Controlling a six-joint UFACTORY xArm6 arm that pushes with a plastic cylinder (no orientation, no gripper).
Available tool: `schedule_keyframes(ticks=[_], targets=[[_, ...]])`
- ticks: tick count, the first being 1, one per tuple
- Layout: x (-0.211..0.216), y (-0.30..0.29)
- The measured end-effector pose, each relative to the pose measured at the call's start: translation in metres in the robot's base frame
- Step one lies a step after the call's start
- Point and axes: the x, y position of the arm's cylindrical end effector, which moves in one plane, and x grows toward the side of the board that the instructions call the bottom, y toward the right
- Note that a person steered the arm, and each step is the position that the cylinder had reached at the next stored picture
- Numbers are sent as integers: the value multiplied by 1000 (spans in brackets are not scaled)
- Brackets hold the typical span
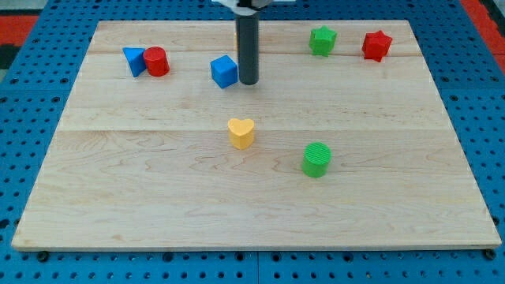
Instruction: Push blue cube closer to the red circle
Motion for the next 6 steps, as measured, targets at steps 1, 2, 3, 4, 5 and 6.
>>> schedule_keyframes(ticks=[1, 2, 3, 4, 5, 6], targets=[[-13, -1], [-13, -36], [-13, -60], [-10, -66], [-7, -73], [5, -73]])
